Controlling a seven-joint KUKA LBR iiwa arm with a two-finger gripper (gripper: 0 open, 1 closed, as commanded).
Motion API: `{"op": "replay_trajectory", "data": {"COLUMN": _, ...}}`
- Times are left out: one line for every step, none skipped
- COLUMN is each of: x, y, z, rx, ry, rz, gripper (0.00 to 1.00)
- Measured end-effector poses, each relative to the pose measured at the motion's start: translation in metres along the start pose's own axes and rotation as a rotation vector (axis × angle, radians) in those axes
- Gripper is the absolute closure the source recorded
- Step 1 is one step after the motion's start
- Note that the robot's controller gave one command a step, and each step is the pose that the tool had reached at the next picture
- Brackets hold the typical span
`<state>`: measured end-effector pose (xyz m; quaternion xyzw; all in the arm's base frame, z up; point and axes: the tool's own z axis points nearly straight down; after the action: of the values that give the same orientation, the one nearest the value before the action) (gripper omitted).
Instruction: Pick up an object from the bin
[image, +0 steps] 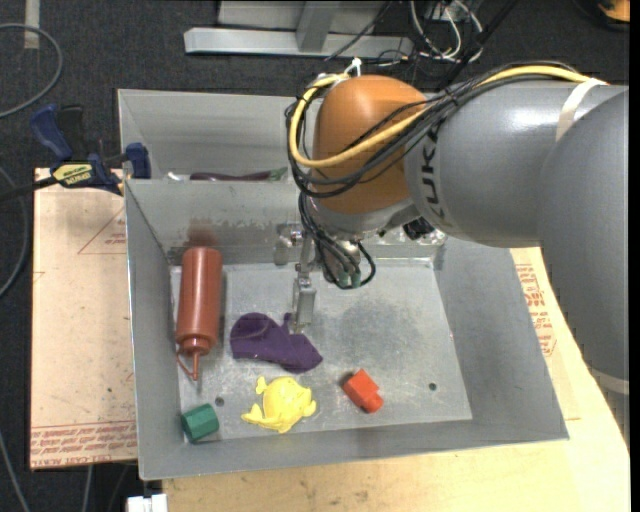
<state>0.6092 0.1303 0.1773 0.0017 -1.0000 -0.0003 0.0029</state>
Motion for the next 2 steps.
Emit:
{"op": "replay_trajectory", "data": {"x": -0.001, "y": -0.001, "z": -0.005, "rx": -0.001, "ry": -0.007, "rz": 0.002, "gripper": 0.00}}
{"op": "replay_trajectory", "data": {"x": 0.002, "y": 0.003, "z": 0.040, "rx": -0.002, "ry": -0.012, "rz": -0.049, "gripper": 0.00}}
